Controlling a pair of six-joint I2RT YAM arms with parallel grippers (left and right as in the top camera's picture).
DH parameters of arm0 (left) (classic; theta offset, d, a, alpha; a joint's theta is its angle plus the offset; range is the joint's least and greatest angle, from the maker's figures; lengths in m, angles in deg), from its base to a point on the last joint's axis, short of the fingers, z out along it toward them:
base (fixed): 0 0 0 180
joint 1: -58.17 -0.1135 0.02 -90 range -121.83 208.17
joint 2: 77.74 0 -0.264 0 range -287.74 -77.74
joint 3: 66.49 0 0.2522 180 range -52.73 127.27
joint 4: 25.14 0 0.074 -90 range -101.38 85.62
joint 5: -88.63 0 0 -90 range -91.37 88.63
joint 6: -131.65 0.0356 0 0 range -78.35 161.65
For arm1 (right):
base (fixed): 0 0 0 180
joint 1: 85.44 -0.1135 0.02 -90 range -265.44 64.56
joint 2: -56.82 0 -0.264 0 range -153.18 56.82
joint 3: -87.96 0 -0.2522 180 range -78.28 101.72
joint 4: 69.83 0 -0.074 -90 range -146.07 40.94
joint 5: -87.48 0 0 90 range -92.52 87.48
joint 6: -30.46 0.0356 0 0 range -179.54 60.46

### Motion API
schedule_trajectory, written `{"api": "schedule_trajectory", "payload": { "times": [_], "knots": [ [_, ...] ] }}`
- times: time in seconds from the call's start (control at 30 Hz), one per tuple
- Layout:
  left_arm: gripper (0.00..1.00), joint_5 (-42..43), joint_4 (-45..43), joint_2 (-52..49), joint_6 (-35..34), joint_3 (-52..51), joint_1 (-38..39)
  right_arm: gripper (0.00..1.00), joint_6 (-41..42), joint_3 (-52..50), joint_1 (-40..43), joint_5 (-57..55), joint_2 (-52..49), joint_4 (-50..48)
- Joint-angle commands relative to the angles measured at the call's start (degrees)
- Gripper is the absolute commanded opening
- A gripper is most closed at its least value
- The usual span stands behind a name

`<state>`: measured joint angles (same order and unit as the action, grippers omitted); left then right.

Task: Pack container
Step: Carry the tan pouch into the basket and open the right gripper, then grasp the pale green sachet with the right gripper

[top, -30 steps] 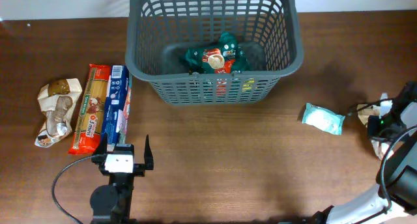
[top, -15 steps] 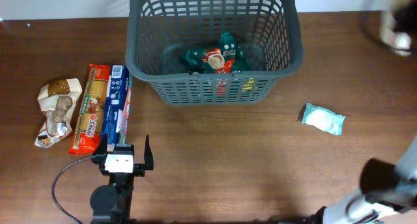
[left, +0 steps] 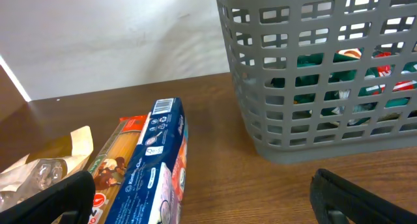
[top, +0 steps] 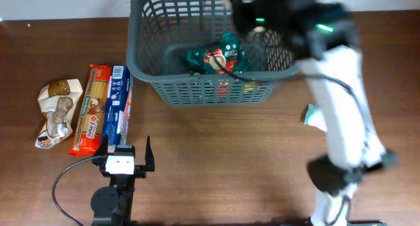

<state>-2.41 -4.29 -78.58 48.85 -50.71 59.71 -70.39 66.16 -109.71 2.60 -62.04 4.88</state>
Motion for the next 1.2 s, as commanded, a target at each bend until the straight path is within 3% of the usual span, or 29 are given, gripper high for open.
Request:
{"api": "schedule_trajectory", "payload": {
  "times": [0.0, 0.27, 0.33, 0.37, 0.47, 0.6, 0.77, 0.83, 1.0, 1.17],
  "knots": [
    [0.99, -0.2, -0.2, 0.5, -0.5, -0.4, 0.2, 0.03, 0.2, -0.6, -0.1, -4.5, -6.0, -0.6],
    [0.99, -0.2, -0.2, 0.5, -0.5, -0.4, 0.2, 0.04, 2.8, -0.6, -0.2, -4.5, -10.8, 2.2],
    [0.99, -0.2, -0.2, 0.5, -0.5, -0.4, 0.2, 0.57, 2.7, -0.6, -0.2, -4.6, -10.7, 3.0],
    [0.99, -0.2, -0.2, 0.5, -0.5, -0.4, 0.2, 0.63, 2.7, -0.4, -0.2, -4.9, -10.4, 3.8],
    [0.99, -0.2, -0.2, 0.5, -0.5, -0.4, 0.2, 0.63, 2.7, 1.2, 0.1, -8.7, -7.8, 7.8],
    [0.99, -0.2, -0.2, 0.5, -0.5, -0.4, 0.2, 0.70, 2.3, 2.9, 2.1, -15.6, -0.7, 11.2],
    [0.99, -0.2, -0.2, 0.5, -0.5, -0.4, 0.2, 0.70, 4.1, -0.4, 14.2, -14.5, 9.7, 12.2],
    [0.99, -0.2, -0.2, 0.5, -0.5, -0.4, 0.2, 0.70, 4.3, -6.2, 22.5, -10.2, 14.1, 9.9],
    [0.99, -0.2, -0.2, 0.5, -0.5, -0.4, 0.2, 0.66, 6.5, -31.6, 46.1, 9.5, 22.8, -0.3],
    [0.99, -0.2, -0.2, 0.5, -0.5, -0.4, 0.2, 0.63, 7.5, -51.5, 53.5, 17.2, 23.5, -6.1]
  ]
}}
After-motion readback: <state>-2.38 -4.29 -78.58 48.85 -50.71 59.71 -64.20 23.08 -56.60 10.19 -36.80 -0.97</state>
